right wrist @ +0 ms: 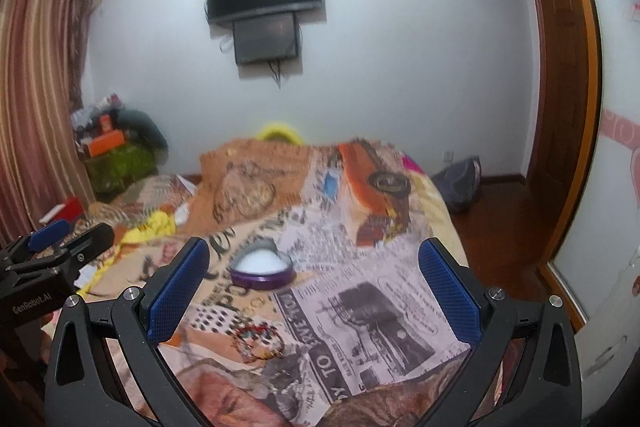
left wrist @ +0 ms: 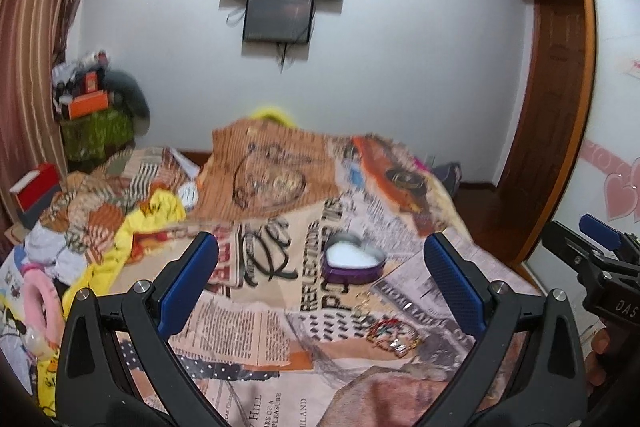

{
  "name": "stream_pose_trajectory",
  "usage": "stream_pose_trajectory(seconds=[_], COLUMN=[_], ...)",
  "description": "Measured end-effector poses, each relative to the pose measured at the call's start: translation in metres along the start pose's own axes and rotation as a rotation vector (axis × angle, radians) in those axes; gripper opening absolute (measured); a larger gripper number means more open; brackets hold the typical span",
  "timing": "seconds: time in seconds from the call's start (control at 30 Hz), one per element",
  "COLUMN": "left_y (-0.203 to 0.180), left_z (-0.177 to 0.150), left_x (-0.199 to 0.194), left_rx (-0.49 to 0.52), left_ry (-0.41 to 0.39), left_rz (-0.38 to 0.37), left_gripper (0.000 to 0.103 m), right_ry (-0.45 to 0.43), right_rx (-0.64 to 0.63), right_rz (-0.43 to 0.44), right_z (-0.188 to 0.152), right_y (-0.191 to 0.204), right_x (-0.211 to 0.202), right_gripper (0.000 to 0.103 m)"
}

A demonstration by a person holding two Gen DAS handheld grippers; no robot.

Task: Organize jewelry
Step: 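Grasp a gold ring with the left tool while the right tool grasps a silver charm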

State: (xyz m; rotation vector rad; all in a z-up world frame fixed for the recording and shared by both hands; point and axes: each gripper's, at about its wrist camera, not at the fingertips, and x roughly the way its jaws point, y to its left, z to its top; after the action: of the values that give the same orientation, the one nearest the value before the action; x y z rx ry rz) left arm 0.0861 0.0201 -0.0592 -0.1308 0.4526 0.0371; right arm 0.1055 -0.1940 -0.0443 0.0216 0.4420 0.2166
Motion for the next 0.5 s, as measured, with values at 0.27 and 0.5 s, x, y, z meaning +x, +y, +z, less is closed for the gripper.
stream_pose_trajectory(seconds=[0.27, 0.5], left_y=[0.017, 0.016], left_z=[-0.026, -0.046], left_x=[0.07, 0.116], left_rx=[-0.032, -0.013], left_ry=[0.184, 0.319], left_rz=[0.033, -0.026], left_gripper=[0.103, 0.096], right_ry=[0.162, 0.305], right_rx=[-0.02, -0.067], right_rz=[-0.022, 0.024], right_z=[-0.018, -0.039], right_y=[-0.013, -0.016], right_x=[0.05, 0.098], right_gripper=[0.103, 0.103])
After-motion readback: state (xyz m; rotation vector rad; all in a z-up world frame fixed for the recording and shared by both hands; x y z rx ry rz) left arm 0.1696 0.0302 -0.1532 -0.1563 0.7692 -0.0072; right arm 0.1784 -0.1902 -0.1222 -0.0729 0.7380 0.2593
